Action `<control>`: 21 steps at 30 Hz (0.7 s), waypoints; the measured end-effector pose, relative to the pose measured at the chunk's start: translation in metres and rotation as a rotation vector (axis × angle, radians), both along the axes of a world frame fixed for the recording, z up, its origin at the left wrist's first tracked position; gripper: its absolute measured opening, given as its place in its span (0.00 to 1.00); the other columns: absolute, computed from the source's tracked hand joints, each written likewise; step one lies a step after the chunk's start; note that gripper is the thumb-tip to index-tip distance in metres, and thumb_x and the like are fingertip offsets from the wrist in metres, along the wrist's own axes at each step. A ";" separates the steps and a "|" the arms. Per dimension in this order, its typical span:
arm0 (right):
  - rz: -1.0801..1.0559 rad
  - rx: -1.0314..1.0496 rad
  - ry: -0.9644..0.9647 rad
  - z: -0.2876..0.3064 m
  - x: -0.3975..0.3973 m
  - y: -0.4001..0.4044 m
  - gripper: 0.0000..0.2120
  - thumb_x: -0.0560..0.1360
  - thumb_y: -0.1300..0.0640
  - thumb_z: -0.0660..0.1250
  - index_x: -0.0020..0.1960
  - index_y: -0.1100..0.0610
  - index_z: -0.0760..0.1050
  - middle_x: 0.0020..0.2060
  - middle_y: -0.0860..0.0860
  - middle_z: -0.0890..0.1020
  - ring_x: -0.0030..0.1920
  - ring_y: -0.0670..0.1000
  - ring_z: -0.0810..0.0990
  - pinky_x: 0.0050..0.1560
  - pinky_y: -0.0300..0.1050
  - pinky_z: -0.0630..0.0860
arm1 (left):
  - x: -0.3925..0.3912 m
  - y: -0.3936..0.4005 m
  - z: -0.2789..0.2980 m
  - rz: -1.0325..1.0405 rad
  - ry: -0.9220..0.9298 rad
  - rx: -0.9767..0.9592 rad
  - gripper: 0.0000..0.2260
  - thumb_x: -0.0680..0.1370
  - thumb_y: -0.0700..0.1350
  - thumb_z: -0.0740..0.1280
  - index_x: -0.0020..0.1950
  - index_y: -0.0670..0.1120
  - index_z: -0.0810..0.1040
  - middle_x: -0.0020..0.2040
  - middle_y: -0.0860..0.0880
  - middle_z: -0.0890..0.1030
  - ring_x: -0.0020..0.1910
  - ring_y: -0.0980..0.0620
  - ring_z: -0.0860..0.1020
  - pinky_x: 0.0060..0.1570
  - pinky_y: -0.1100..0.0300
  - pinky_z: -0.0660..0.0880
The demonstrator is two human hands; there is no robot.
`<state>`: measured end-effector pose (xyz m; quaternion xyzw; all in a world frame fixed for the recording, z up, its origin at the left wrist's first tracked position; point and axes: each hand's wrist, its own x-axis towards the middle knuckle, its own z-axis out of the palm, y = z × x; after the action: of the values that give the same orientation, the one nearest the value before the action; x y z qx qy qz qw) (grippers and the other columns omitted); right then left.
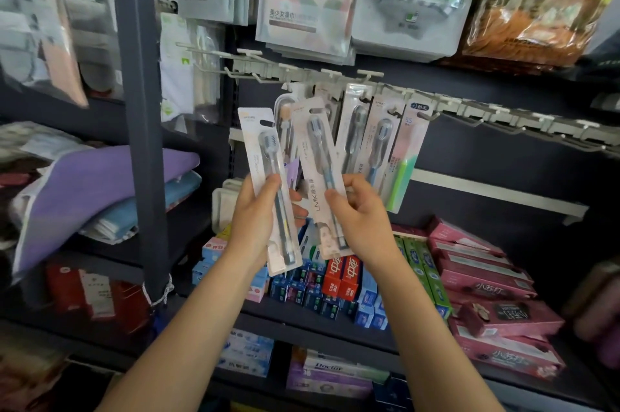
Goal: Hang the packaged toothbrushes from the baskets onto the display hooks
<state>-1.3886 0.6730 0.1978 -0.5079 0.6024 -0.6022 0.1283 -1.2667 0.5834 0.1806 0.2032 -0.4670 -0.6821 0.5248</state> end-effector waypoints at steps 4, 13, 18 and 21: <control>-0.078 -0.031 0.020 0.002 -0.002 -0.008 0.04 0.83 0.57 0.64 0.55 0.56 0.75 0.34 0.64 0.72 0.32 0.53 0.67 0.31 0.46 0.65 | 0.002 0.000 -0.001 0.031 -0.004 -0.026 0.08 0.85 0.45 0.61 0.62 0.48 0.76 0.36 0.48 0.84 0.30 0.49 0.81 0.32 0.55 0.81; -0.200 -0.031 -0.053 0.003 -0.005 -0.033 0.13 0.84 0.56 0.61 0.63 0.63 0.71 0.36 0.56 0.69 0.30 0.47 0.65 0.28 0.38 0.64 | -0.004 -0.004 -0.002 0.030 -0.009 -0.036 0.07 0.85 0.45 0.60 0.60 0.48 0.76 0.38 0.43 0.82 0.27 0.46 0.78 0.31 0.53 0.78; -0.240 0.033 -0.073 -0.001 -0.004 -0.045 0.11 0.84 0.52 0.60 0.58 0.60 0.72 0.32 0.48 0.68 0.27 0.44 0.64 0.26 0.32 0.63 | -0.004 -0.008 -0.006 0.035 -0.039 -0.021 0.07 0.85 0.47 0.61 0.61 0.50 0.76 0.39 0.45 0.84 0.28 0.46 0.79 0.33 0.52 0.79; -0.287 0.108 -0.083 0.003 -0.009 -0.057 0.16 0.84 0.49 0.60 0.41 0.56 0.66 0.31 0.48 0.66 0.29 0.47 0.64 0.29 0.38 0.63 | -0.005 -0.012 -0.009 0.036 -0.058 -0.016 0.07 0.84 0.47 0.63 0.60 0.51 0.78 0.44 0.43 0.86 0.37 0.42 0.83 0.42 0.47 0.81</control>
<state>-1.3977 0.6158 0.2012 -0.3835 0.6945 -0.6017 0.0926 -1.2717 0.5719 0.1714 0.2269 -0.4836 -0.6627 0.5249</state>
